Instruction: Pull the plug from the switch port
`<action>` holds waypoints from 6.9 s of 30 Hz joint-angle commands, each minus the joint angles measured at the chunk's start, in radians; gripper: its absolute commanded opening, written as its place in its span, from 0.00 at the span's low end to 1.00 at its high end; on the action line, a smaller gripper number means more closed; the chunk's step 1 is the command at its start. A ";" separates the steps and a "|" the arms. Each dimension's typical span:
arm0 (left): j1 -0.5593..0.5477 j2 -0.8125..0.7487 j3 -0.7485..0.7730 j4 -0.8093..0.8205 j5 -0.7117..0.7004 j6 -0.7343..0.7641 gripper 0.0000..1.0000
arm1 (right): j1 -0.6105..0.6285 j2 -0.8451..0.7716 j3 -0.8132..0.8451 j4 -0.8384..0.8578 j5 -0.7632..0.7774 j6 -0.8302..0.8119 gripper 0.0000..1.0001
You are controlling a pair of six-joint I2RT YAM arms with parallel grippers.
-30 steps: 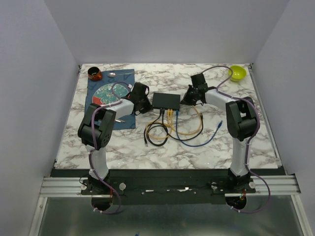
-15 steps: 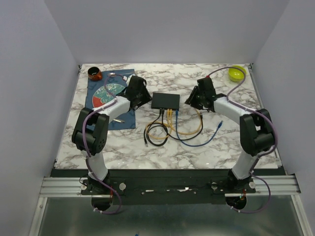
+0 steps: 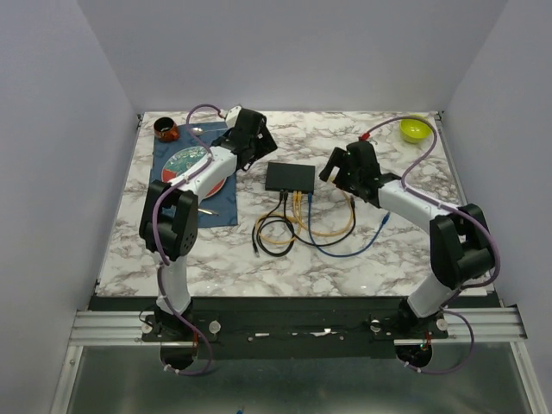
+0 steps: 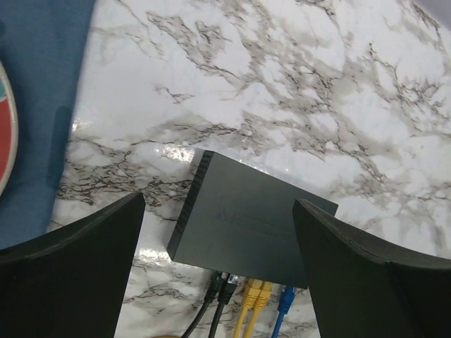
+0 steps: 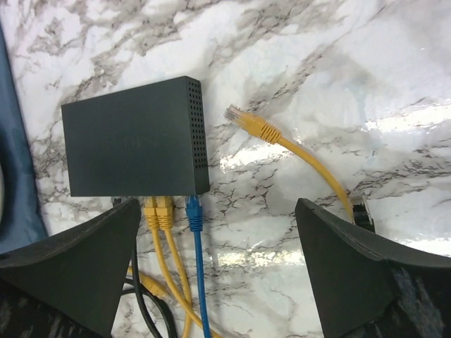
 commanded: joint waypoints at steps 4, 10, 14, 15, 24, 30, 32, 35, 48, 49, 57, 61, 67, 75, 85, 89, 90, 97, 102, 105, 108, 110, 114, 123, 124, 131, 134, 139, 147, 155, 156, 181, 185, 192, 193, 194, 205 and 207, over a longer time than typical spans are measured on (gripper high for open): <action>-0.017 -0.063 -0.029 -0.018 -0.159 0.023 0.99 | 0.023 -0.117 -0.101 0.063 0.263 -0.026 1.00; 0.109 -0.001 -0.107 0.078 0.279 -0.187 0.99 | 0.016 -0.194 -0.246 0.334 0.050 0.018 1.00; 0.114 0.078 -0.032 0.079 0.408 -0.082 0.99 | -0.008 -0.089 -0.050 0.067 -0.078 -0.026 1.00; 0.091 0.076 -0.009 0.063 0.394 -0.063 0.99 | -0.008 -0.078 -0.027 0.044 -0.092 -0.037 1.00; 0.040 0.128 0.022 0.129 0.489 0.038 0.78 | -0.008 0.031 -0.023 0.079 -0.278 0.043 0.91; -0.021 0.154 0.034 0.149 0.496 0.113 0.66 | -0.007 0.082 -0.066 0.189 -0.376 0.096 0.78; -0.023 0.171 0.032 0.161 0.521 0.106 0.51 | -0.010 0.097 -0.075 0.209 -0.399 0.112 0.67; -0.023 0.186 0.022 0.168 0.523 0.100 0.33 | -0.008 0.122 -0.076 0.242 -0.425 0.140 0.61; -0.025 0.208 -0.017 0.117 0.461 0.089 0.11 | -0.023 0.201 -0.091 0.269 -0.413 0.205 0.56; -0.025 0.208 -0.021 0.115 0.458 0.087 0.10 | -0.026 0.211 -0.091 0.272 -0.413 0.209 0.55; -0.025 0.217 -0.041 0.111 0.452 0.072 0.08 | -0.042 0.241 -0.114 0.329 -0.430 0.247 0.53; -0.025 0.225 -0.037 0.103 0.455 0.067 0.07 | -0.048 0.266 -0.102 0.352 -0.446 0.267 0.48; -0.023 0.231 -0.038 0.094 0.450 0.066 0.06 | -0.054 0.292 -0.088 0.374 -0.463 0.288 0.40; -0.018 0.237 -0.040 0.094 0.463 0.060 0.05 | -0.079 0.306 -0.144 0.508 -0.511 0.347 0.40; -0.018 0.236 -0.043 0.094 0.464 0.055 0.05 | -0.099 0.347 -0.184 0.645 -0.554 0.440 0.42; -0.018 0.237 -0.044 0.094 0.463 0.055 0.04 | -0.102 0.364 -0.183 0.662 -0.563 0.449 0.40; -0.018 0.239 -0.044 0.094 0.463 0.055 0.04 | -0.105 0.366 -0.183 0.667 -0.565 0.452 0.40; -0.018 0.240 -0.046 0.094 0.466 0.052 0.04 | -0.108 0.386 -0.191 0.680 -0.569 0.459 0.32; -0.018 0.240 -0.047 0.095 0.467 0.047 0.04 | -0.109 0.386 -0.189 0.682 -0.572 0.446 0.28; -0.018 0.237 -0.051 0.098 0.469 0.046 0.04 | -0.108 0.376 -0.183 0.650 -0.569 0.426 0.28; -0.018 0.236 -0.052 0.102 0.472 0.043 0.04 | -0.108 0.364 -0.166 0.584 -0.565 0.387 0.30; -0.018 0.234 -0.054 0.103 0.477 0.040 0.04 | -0.108 0.350 -0.154 0.550 -0.555 0.357 0.37; -0.018 0.234 -0.055 0.112 0.483 0.032 0.04 | -0.108 0.333 -0.129 0.444 -0.535 0.315 0.41; -0.018 0.228 -0.063 0.114 0.487 0.029 0.04 | -0.108 0.333 -0.072 0.328 -0.511 0.267 0.33; -0.018 0.228 -0.063 0.115 0.489 0.028 0.04 | -0.108 0.332 -0.069 0.320 -0.508 0.256 0.31; -0.018 0.229 -0.064 0.120 0.493 0.021 0.04 | -0.108 0.335 -0.039 0.263 -0.503 0.229 0.29; -0.018 0.229 -0.063 0.121 0.495 0.020 0.04 | -0.108 0.330 -0.040 0.254 -0.512 0.222 0.37; -0.018 0.234 -0.061 0.126 0.498 0.017 0.04 | -0.106 0.323 -0.060 0.248 -0.532 0.232 0.42; -0.018 0.233 -0.061 0.129 0.504 0.014 0.04 | -0.106 0.329 -0.066 0.245 -0.561 0.253 0.41; -0.018 0.234 -0.061 0.134 0.510 0.011 0.04 | -0.105 0.315 -0.123 0.315 -0.620 0.274 0.50; -0.018 0.234 -0.063 0.135 0.512 0.009 0.04 | -0.106 0.315 -0.135 0.338 -0.630 0.279 0.52; -0.018 0.234 -0.063 0.140 0.513 0.003 0.04 | -0.105 0.355 -0.054 0.306 -0.615 0.321 0.40; -0.018 0.234 -0.063 0.140 0.512 0.003 0.04 | -0.105 0.367 -0.045 0.308 -0.615 0.342 0.40; -0.018 0.233 -0.066 0.141 0.513 0.005 0.04 | -0.108 0.396 -0.065 0.407 -0.644 0.408 0.40; -0.018 0.233 -0.067 0.140 0.513 0.005 0.04 | -0.106 0.398 -0.063 0.409 -0.644 0.413 0.40; -0.018 0.233 -0.067 0.140 0.513 0.006 0.04 | -0.106 0.398 -0.062 0.410 -0.641 0.414 0.40; -0.017 0.233 -0.063 0.135 0.512 0.009 0.04 | -0.108 0.376 -0.075 0.371 -0.617 0.373 0.34; -0.017 0.233 -0.061 0.135 0.513 0.008 0.04 | -0.109 0.373 -0.071 0.352 -0.612 0.373 0.32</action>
